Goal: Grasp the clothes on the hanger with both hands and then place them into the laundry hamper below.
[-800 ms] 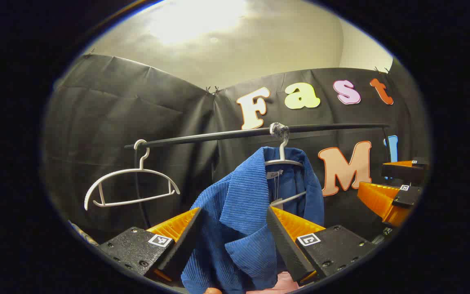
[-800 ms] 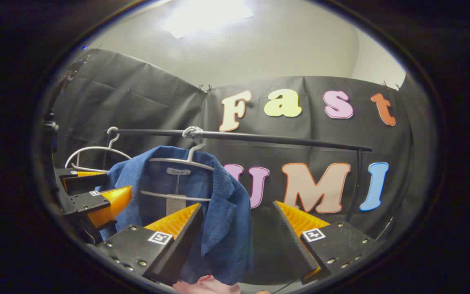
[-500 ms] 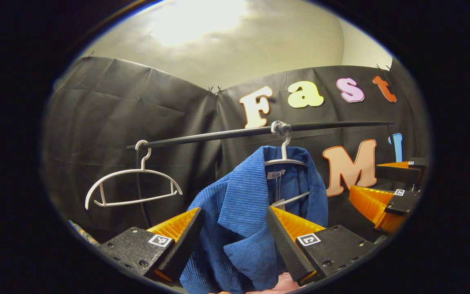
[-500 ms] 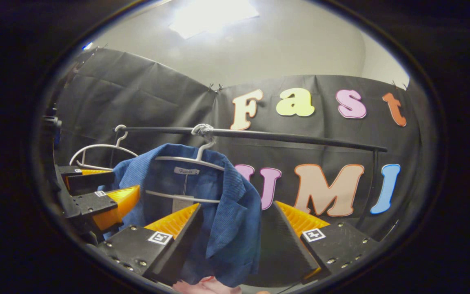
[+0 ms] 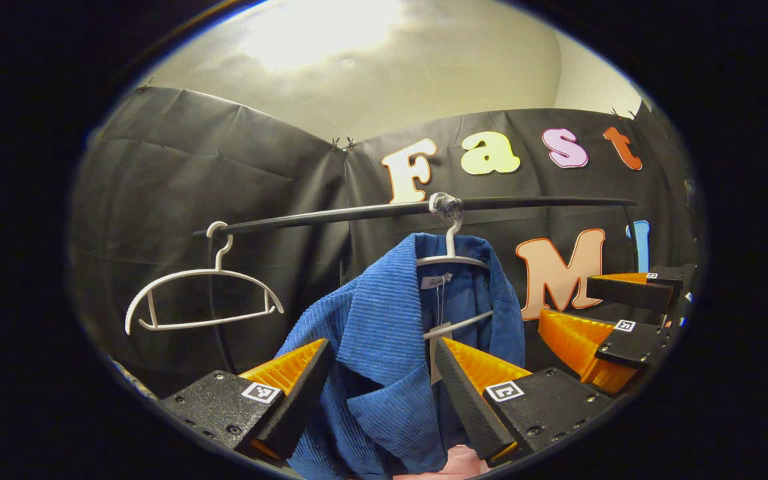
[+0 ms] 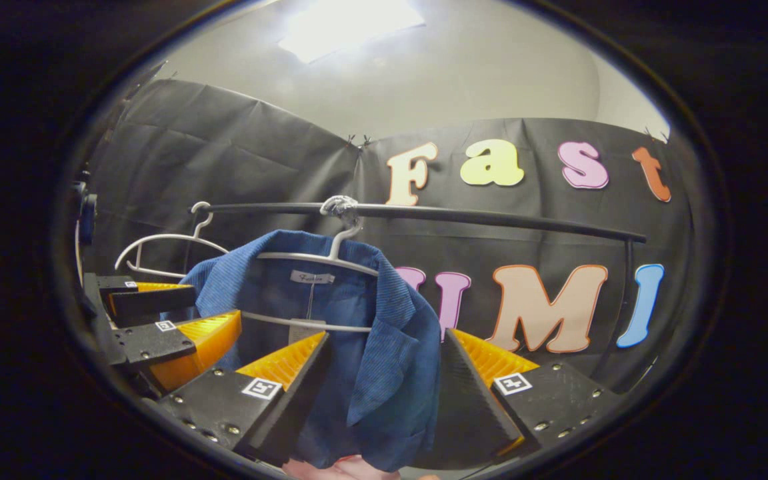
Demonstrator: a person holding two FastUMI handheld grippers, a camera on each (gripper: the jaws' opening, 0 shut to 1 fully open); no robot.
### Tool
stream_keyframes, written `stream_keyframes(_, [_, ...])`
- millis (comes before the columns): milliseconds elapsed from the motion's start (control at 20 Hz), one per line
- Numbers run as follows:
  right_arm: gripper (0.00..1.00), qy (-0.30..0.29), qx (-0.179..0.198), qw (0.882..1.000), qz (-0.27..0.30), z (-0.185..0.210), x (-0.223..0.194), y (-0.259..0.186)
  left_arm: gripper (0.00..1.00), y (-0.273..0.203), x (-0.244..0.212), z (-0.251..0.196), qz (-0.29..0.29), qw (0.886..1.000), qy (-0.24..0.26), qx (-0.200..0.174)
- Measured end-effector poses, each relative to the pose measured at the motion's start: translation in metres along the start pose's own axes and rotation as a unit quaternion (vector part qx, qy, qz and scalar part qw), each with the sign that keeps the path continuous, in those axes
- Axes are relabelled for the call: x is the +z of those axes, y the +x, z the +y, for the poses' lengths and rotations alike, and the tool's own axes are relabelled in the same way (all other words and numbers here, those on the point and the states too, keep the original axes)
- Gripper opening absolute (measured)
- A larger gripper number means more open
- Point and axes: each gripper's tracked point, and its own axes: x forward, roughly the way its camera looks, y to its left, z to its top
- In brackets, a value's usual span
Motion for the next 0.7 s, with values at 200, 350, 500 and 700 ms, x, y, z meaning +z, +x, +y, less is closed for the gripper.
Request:
stream_keyframes(200, [1.0,-0.002,0.001,1.0,0.004,0.002,-0.005,0.0,0.94,0.006,-0.011,-0.008,0.01,1.0,0.006,-0.003])
stream_keyframes(350, [1.0,-0.008,0.0,1.0,0.005,-0.001,-0.007,0.002,0.95,0.009,-0.021,-0.009,0.024,1.0,0.007,-0.006])
stream_keyframes(500, [1.0,-0.012,0.0,1.0,0.008,-0.002,-0.012,0.005,0.86,0.013,-0.03,-0.014,0.038,0.999,0.006,-0.016])
stream_keyframes(700, [1.0,-0.014,0.003,1.0,0.012,-0.003,-0.019,0.012,0.6,0.018,-0.048,-0.023,0.071,0.997,-0.009,-0.036])
